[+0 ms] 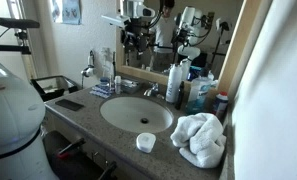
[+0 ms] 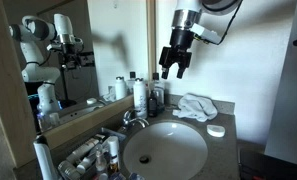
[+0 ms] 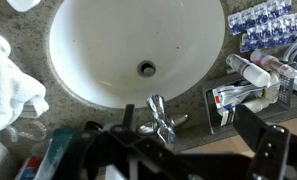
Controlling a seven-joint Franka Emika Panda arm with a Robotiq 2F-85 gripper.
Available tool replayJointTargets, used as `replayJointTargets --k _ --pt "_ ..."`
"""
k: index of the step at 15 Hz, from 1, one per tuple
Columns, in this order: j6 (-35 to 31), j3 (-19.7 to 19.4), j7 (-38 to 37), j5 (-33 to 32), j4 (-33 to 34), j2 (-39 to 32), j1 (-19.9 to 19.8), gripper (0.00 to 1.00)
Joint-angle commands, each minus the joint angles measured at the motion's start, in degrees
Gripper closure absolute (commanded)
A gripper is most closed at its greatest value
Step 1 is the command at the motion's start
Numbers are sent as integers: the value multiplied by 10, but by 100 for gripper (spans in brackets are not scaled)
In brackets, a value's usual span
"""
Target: Push the nozzle on the black bottle then place it on the left side of the counter
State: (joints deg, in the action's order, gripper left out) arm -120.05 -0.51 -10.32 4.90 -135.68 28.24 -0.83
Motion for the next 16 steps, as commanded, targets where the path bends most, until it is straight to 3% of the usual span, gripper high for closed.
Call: replayJointTargets --k 1,3,8,16 --pt "1 4 2 3 1 0 -5 0" --pt "0 4 -5 3 4 -7 -8 0" --pt "-41 -16 -51 -21 53 -87 -61 0" --pt "43 -61 -76 -31 277 -284 -88 0"
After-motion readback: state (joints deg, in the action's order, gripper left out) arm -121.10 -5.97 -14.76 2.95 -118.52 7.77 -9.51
